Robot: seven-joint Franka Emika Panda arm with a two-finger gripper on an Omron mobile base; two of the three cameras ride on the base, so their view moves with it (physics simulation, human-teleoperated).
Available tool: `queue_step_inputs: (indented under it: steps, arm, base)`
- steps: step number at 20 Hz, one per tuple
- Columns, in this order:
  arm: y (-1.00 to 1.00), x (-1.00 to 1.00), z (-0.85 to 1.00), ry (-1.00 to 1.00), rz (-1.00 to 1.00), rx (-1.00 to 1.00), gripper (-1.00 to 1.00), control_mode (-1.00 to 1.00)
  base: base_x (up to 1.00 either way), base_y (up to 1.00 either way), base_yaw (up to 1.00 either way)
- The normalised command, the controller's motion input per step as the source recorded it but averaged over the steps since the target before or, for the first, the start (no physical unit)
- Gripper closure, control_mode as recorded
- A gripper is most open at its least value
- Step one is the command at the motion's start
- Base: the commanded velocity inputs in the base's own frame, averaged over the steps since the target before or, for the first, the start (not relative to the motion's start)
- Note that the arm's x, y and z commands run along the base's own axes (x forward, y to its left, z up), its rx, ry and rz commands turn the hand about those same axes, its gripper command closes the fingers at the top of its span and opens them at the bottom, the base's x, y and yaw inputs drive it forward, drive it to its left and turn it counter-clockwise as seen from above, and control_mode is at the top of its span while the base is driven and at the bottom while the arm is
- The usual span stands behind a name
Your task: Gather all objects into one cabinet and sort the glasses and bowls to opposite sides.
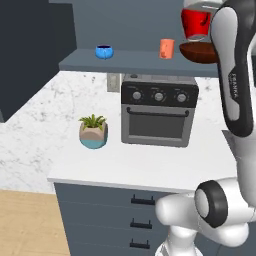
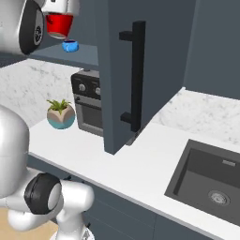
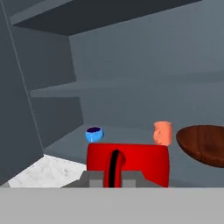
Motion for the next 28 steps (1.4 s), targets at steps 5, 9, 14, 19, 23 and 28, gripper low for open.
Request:
queue_step_inputs:
  steps: [5, 9, 14, 19, 23, 28]
  arm:
    - [-0.06, -0.12, -0.26, -0.35, 0.21, -0.15, 1.00, -1.00]
    - [-0.08, -0.23, -0.85, -0.11, 0.00, -0.06, 1.00, -1.00]
    - [-0.05, 0.14, -0.56, 0.15, -0.12, 0.00, 1.00, -1.00]
    - [0.20, 0.87, 0.00, 0.07, -0.29, 0.00, 1.00, -1.00]
    - [0.27, 0.97, 0.09, 0.00, -0.34, -0.01, 1.00, -1.00]
    - [0.00, 0.74, -0.01, 0.00, -0.23, 0.00, 1.00, -1.00]
  base:
    - [0.00, 0.00, 0.00]
    - [0.00, 0.00, 0.00]
    - [0.00, 0.00, 0.00]
    - [0.00, 0.00, 0.00]
    - [0.00, 0.00, 0.00]
    - [0.00, 0.00, 0.00]
